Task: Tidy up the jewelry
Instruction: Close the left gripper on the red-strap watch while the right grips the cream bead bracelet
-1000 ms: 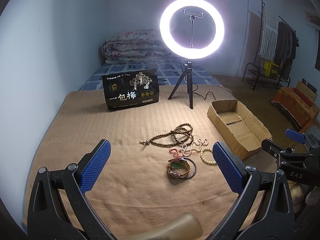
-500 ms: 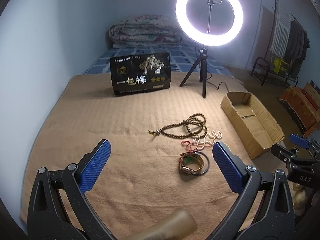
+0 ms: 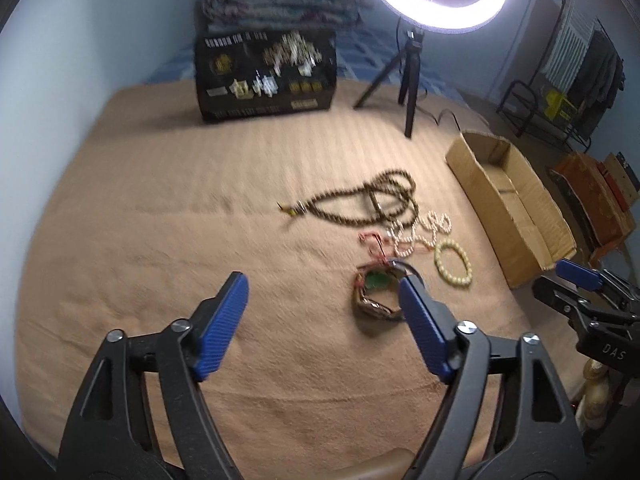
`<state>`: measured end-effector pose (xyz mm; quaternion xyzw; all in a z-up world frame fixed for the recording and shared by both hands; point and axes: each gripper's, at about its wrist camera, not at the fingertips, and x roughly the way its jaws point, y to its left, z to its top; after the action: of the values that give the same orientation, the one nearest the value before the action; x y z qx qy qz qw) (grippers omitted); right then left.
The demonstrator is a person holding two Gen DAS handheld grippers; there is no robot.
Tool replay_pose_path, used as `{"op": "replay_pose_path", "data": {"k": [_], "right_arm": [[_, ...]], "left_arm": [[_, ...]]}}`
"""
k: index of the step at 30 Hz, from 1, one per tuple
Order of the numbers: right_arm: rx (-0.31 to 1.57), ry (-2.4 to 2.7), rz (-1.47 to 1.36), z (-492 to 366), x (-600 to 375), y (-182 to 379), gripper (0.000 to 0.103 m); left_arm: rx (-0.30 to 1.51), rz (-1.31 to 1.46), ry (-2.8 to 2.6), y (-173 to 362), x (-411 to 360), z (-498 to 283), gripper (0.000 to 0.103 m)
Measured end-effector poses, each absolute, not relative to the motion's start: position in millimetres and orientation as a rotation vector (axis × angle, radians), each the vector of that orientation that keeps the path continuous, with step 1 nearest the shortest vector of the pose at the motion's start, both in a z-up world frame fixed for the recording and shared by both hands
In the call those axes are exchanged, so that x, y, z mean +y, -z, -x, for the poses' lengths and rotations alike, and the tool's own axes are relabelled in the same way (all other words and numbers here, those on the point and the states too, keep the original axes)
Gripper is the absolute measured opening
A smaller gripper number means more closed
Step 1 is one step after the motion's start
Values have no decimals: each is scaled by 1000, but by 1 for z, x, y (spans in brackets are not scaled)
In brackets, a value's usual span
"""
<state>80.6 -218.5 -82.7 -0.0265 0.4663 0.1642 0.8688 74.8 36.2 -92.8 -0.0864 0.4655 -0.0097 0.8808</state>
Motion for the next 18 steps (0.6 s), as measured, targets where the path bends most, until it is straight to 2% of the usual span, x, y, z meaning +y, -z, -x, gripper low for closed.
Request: {"op": "replay_pose_path", "data": {"k": [5, 7, 18], "right_arm": [[1053, -401, 58, -94, -209, 102, 62], [1084, -417, 64, -100, -205, 111, 55], [1148, -469, 172, -121, -181, 137, 44]], "left_arm": [[1044, 223, 57, 112, 35, -85, 61], [1073, 248, 78, 119, 34, -90, 56], [1178, 314, 132, 147, 23, -107, 42]]}}
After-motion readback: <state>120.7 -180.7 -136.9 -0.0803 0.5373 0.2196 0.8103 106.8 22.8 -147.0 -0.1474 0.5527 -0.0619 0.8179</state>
